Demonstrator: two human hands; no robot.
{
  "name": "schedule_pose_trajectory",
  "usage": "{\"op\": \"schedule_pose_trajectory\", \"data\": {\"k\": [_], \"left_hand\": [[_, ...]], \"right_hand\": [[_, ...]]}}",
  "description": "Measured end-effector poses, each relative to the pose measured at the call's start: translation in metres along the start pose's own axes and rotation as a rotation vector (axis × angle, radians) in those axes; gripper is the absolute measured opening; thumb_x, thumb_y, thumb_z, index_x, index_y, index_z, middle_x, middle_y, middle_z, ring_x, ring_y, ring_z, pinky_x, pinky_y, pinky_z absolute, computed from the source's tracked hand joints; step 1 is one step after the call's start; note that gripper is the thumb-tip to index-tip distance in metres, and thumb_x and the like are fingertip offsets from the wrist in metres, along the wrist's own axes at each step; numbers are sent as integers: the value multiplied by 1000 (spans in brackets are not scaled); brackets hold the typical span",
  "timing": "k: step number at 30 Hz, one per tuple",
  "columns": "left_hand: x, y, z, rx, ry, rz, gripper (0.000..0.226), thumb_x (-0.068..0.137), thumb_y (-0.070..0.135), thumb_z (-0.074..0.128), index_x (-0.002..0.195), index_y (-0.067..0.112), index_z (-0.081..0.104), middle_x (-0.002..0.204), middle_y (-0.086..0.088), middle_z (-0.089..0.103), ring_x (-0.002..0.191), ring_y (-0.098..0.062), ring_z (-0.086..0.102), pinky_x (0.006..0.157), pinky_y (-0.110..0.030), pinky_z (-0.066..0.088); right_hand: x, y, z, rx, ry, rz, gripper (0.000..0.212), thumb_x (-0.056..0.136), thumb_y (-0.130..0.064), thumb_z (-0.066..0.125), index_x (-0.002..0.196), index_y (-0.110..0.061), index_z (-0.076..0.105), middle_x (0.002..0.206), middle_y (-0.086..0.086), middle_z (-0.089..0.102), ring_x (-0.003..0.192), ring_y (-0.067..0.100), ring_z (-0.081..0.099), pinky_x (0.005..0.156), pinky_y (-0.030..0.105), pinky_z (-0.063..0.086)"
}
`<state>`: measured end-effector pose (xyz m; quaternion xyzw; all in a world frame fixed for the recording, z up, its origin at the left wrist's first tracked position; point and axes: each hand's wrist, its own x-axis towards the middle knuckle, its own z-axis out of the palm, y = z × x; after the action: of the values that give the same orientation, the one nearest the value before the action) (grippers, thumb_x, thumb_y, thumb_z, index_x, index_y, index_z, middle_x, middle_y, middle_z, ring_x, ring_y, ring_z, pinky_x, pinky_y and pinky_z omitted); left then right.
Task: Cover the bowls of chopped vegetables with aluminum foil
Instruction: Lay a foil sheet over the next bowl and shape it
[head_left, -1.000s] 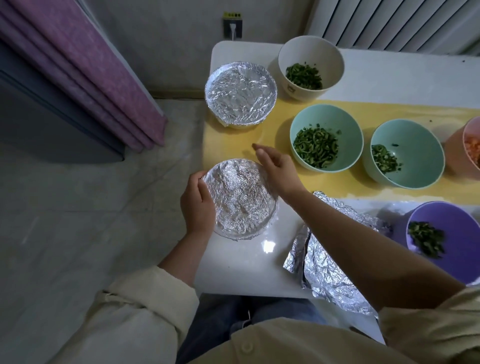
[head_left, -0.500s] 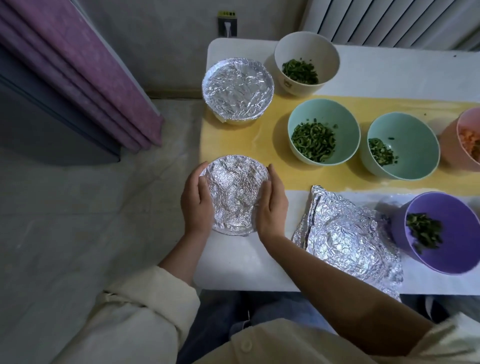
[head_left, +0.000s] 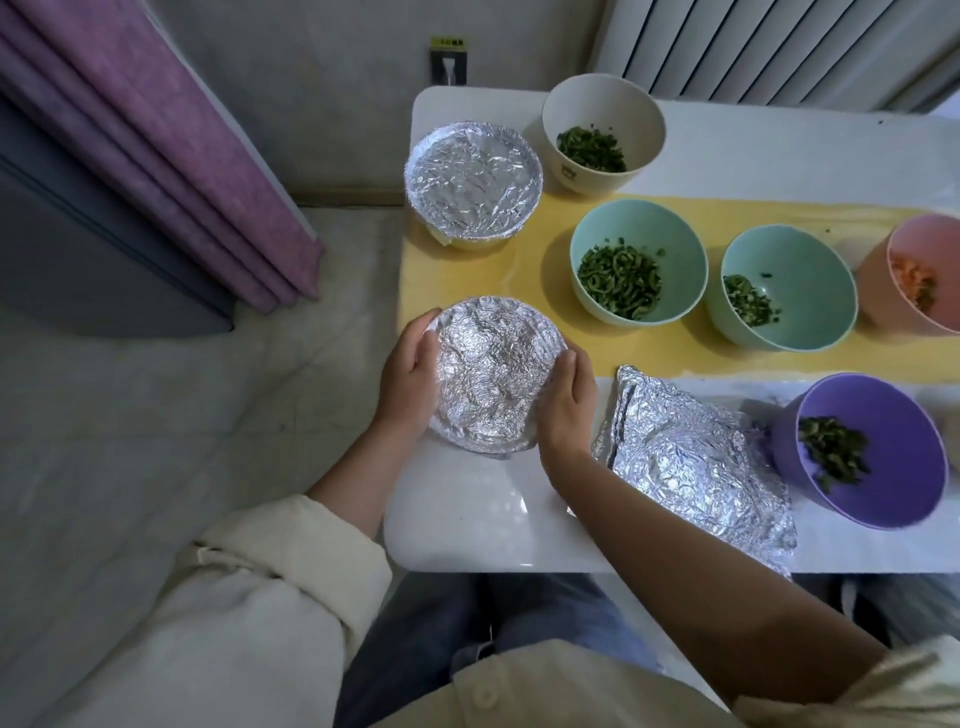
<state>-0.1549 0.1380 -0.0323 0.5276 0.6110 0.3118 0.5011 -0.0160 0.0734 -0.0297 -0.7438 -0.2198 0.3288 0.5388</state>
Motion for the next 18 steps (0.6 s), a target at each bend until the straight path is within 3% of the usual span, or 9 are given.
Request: {"op": "schedule_pose_trajectory", "data": {"k": [2, 5, 8, 10, 12, 14, 16, 18], "left_hand": [[0, 4, 1, -19, -94, -39, 38, 107, 20, 38, 143, 13, 48, 145, 1, 50, 127, -4, 44, 98, -8, 31], [-8, 0, -1, 1, -119, -88, 44, 107, 23, 39, 149, 9, 39, 155, -3, 40, 141, -12, 37, 113, -20, 25], [-23, -13, -9, 77, -5, -80, 50, 103, 25, 44, 146, 2, 40, 152, -15, 42, 141, -24, 39, 118, -34, 28], [-36, -20, -17, 137, 145, -60, 48, 97, 28, 47, 135, 0, 52, 136, -18, 55, 129, -29, 50, 109, -39, 38], [-50, -23, -23, 180, 257, -60, 31, 97, 26, 50, 117, 4, 62, 118, -14, 64, 114, -30, 57, 96, -40, 44], [-65, -26, -26, 229, 281, -89, 19, 99, 23, 51, 100, 9, 64, 104, -9, 67, 101, -27, 61, 82, -35, 44], [-76, -27, -28, 238, 265, -123, 20, 99, 21, 49, 90, 11, 63, 94, -6, 69, 91, -27, 62, 75, -36, 43], [-86, -27, -28, 235, 228, -150, 24, 98, 21, 47, 85, 11, 63, 86, -4, 69, 84, -27, 63, 73, -37, 45]], "right_hand": [[-5, 5, -2, -4, 59, 31, 31, 106, -15, 32, 121, -8, 58, 101, -1, 56, 95, 12, 49, 78, 17, 40], [-15, 15, -7, 13, 45, 84, 35, 104, -26, 32, 126, -10, 54, 101, -5, 52, 98, 15, 47, 88, 31, 38], [-22, 17, -17, -95, -16, 83, 48, 104, -35, 36, 148, -16, 31, 139, -3, 42, 129, 12, 38, 106, 27, 28], [-27, 6, -27, -223, -7, -207, 52, 101, -34, 45, 147, -12, 32, 146, 0, 38, 136, 13, 33, 113, 31, 27], [-28, -4, -35, -364, -119, -611, 41, 95, -28, 56, 129, -6, 51, 125, 7, 53, 119, 19, 47, 102, 34, 37], [-31, -9, -40, -548, -346, -910, 26, 89, -29, 65, 106, -9, 62, 101, 4, 60, 96, 21, 54, 83, 39, 41], [-36, -4, -40, -741, -556, -1090, 31, 84, -39, 71, 96, -13, 61, 90, 1, 59, 83, 22, 52, 71, 37, 36], [-40, 5, -35, -873, -640, -1123, 37, 78, -43, 76, 93, -14, 58, 86, 1, 58, 77, 23, 51, 66, 35, 34]]}}
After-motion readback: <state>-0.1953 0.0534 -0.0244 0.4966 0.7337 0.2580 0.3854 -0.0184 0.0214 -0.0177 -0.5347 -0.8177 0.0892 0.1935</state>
